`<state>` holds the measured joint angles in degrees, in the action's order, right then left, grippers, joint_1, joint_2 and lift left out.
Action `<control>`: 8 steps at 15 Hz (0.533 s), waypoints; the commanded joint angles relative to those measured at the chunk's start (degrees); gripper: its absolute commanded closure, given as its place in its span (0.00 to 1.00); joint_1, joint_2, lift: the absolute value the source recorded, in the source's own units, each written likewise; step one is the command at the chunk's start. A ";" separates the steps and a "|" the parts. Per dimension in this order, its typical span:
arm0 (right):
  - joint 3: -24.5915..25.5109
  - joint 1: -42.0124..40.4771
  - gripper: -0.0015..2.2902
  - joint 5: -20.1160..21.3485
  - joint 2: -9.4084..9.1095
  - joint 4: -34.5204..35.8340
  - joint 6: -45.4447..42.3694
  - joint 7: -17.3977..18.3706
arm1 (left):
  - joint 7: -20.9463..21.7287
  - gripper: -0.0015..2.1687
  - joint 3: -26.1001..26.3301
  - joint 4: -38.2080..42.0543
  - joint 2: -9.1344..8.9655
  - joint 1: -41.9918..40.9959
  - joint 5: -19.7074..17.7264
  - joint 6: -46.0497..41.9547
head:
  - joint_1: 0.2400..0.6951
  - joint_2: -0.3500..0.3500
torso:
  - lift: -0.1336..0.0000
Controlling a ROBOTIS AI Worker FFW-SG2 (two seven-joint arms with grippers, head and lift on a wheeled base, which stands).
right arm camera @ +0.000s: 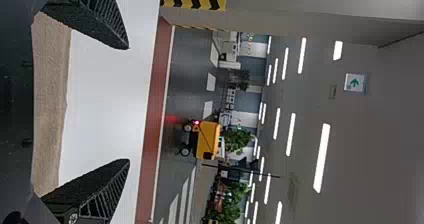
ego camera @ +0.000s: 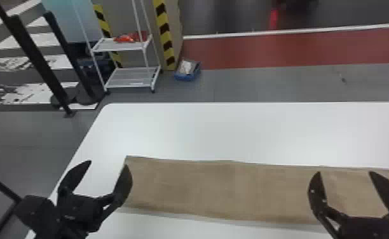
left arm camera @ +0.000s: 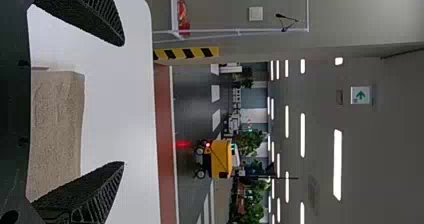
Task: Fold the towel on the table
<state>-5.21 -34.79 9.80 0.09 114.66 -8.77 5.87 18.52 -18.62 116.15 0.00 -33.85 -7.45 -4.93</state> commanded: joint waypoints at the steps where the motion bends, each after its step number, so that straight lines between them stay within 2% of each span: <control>1: -1.90 -0.01 0.03 -0.13 -0.14 -0.14 1.53 0.28 | -1.82 0.01 1.39 0.31 -0.15 -0.95 0.25 -1.78 | 1.00 0.77 | 0.14; 6: -1.47 0.07 0.03 -2.51 0.62 -0.22 1.35 -0.60 | -7.10 0.01 4.29 0.75 -0.15 -2.18 2.80 -2.31 | 1.00 0.81 | 0.14; 8: -1.55 -0.01 0.03 -2.77 0.70 -0.14 0.65 -0.60 | -7.45 0.01 5.08 0.84 -0.15 -2.27 3.32 -1.96 | 1.00 0.80 | 0.14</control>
<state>-6.71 -34.74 7.31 0.71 114.46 -7.66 5.26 11.05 -14.16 116.96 0.00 -36.01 -4.57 -7.15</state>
